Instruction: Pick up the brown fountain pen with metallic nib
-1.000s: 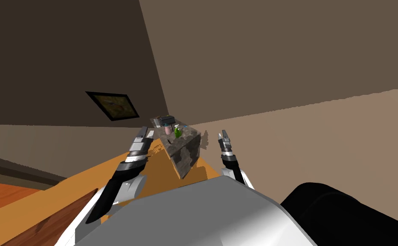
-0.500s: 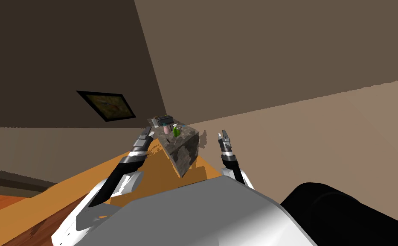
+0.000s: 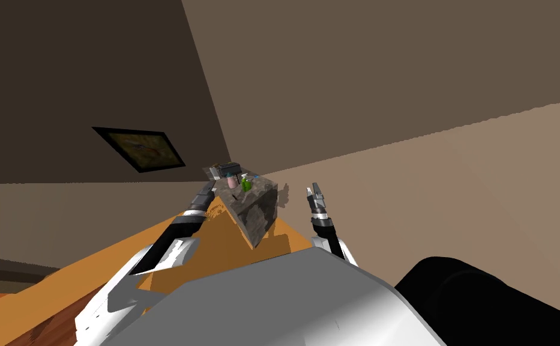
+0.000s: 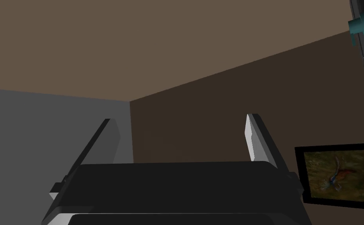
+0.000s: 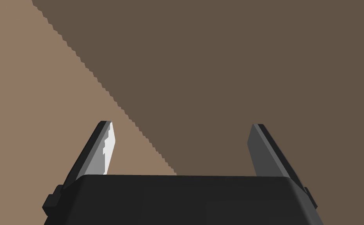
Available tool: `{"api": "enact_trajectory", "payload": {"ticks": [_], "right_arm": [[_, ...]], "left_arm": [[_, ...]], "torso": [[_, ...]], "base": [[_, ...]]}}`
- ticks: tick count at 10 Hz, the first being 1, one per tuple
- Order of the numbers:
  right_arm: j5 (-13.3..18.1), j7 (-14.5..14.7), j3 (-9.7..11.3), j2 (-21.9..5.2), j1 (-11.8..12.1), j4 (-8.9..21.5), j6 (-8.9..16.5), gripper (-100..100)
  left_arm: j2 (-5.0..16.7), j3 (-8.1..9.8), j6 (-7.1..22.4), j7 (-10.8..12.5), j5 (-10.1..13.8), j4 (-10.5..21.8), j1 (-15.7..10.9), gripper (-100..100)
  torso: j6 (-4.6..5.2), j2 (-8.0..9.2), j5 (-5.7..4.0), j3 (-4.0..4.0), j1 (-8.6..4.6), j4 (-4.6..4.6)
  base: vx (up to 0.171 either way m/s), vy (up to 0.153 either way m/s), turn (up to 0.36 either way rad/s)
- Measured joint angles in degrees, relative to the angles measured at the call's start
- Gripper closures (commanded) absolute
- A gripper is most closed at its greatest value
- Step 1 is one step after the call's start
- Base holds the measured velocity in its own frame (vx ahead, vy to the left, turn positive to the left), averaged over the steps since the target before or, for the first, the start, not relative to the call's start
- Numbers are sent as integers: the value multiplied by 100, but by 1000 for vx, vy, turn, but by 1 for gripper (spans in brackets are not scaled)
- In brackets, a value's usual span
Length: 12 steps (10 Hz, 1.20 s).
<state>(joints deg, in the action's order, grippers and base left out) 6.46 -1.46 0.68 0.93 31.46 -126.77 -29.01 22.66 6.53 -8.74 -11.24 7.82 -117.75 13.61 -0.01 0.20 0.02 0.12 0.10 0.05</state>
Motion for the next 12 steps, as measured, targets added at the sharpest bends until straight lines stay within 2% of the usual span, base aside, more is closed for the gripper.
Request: {"api": "enact_trajectory", "payload": {"ticks": [3, 5, 7, 8, 10, 12], "right_arm": [[0, 0, 0, 0, 0, 0, 0, 0], [0, 0, 0, 0, 1, 0, 0, 0], [0, 0, 0, 0, 0, 0, 0, 0], [0, 0, 0, 0, 0, 0, 0, 0], [0, 0, 0, 0, 1, 0, 0, 0], [0, 0, 0, 0, 1, 0, 0, 0]], "left_arm": [[316, 155, 557, -108, 232, 315, -255, -100], [373, 176, 860, -167, 280, 474, -363, -100], [553, 248, 1189, -230, 415, 733, -536, -100], [690, 290, 1337, -276, 515, 966, -681, -100], [749, 323, 1618, -330, 575, 1052, -718, -100], [862, 371, 1941, -434, 682, 1283, -888, -100]], "torso": [[2, -1, -1, -1, -5, 0], [-2, -12, -1, -7, -6, -2], [0, -11, -1, -6, -3, -2], [1, -9, -1, -5, -2, -2], [-3, -14, 0, -8, -3, -3], [-2, -15, 0, -8, -1, -3]], "base": [[-54, -1, -92], [-25, -2, -52], [-42, 4, -105], [-37, 6, -84], [-20, 6, -76], [-20, 4, -30]]}}
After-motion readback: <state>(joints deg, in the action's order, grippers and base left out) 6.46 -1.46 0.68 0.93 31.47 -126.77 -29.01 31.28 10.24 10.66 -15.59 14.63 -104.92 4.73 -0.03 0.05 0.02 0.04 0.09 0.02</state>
